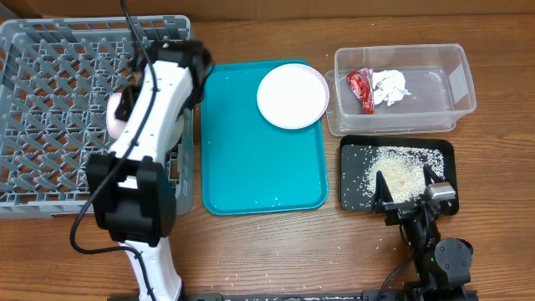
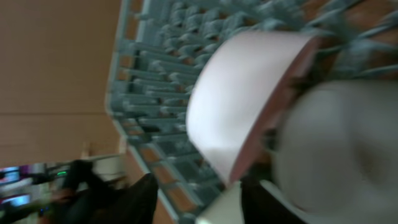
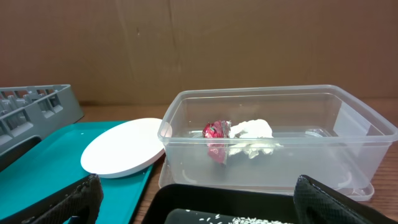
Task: Sort waste into correct bins and load items into the dishwasher
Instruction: 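Grasp the edge of the white plate with the left gripper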
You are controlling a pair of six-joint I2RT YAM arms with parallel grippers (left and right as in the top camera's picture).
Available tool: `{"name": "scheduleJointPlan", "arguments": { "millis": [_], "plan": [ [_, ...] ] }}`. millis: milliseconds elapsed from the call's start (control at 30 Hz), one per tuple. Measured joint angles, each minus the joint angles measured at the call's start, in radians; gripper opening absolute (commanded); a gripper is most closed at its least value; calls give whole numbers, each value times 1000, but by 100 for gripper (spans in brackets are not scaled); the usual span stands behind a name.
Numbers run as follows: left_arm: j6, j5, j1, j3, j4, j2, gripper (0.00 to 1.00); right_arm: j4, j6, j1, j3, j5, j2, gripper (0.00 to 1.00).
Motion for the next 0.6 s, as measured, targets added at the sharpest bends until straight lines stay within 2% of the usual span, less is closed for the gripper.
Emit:
{"name": "scheduleJointPlan", "arguments": {
  "millis": [100, 267, 367, 433, 467, 600],
  "plan": [
    [40, 158, -58, 75, 43, 0, 59, 0, 1, 0, 0, 0, 0, 100],
    [130, 560, -137, 101, 285, 0, 71, 0, 0, 0, 0, 1, 0, 100],
    [179, 750, -178, 89, 472, 0, 66, 0, 1, 0, 0, 0, 0, 100],
    [194, 820, -200, 65, 581, 0, 53, 0, 1, 0, 0, 0, 0, 100],
    [204, 846, -207, 49, 623, 0, 51, 0, 1, 0, 0, 0, 0, 100],
    [197, 901, -218, -17, 725, 14, 50, 0, 2, 0, 0, 0, 0, 100]
  ]
}}
